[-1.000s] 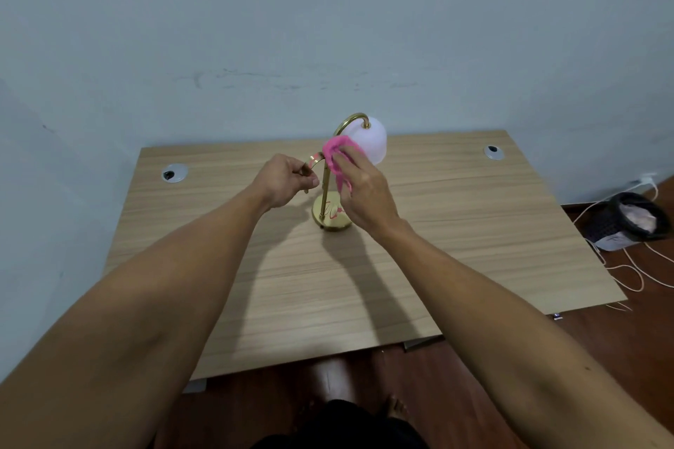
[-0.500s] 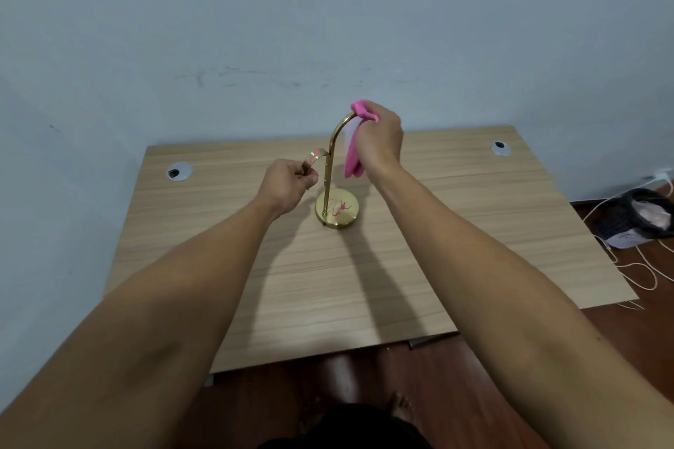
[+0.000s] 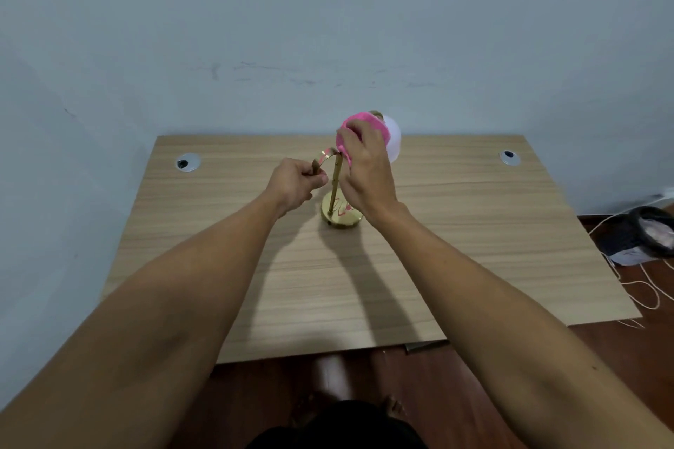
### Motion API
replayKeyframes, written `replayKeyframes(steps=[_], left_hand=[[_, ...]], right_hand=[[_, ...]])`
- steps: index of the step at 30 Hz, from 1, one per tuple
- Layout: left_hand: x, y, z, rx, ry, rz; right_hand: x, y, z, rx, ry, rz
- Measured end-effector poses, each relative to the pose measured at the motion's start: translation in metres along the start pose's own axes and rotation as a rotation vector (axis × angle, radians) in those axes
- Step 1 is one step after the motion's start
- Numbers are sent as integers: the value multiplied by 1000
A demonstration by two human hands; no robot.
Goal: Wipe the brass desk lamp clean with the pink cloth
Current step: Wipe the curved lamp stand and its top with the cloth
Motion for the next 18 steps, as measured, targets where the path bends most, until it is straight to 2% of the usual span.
replayKeyframes(steps=[2, 3, 5, 8, 10, 15, 18], left_hand=[[-2, 4, 2, -18, 28, -33], [-3, 6, 3, -23, 50, -49], [-4, 9, 6, -25, 109, -73], [-4, 9, 6, 6, 112, -55], [-5, 6, 3, 13, 94, -42], [-16, -3, 0, 7, 64, -53], [-15, -3, 4, -5, 69, -44]], right_hand=[[-7, 0, -2, 69, -5, 13], [-11, 2, 1, 53, -3, -9], [-17, 11, 13, -74, 23, -108], [-12, 29, 40, -342, 218, -235], [-5, 34, 48, -402, 284, -270], [-1, 35, 45, -369, 275, -313], [-6, 38, 40, -277, 80, -152]])
Point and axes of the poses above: each hand's wrist, its own y-axis away from the middle knuckle, its own z-axis out of the palm, x = y × z, the point moved 6 cm from there along -y, towards the middle knuckle, and after that the axes turned 3 degrees about x, right-handed, at the moved point
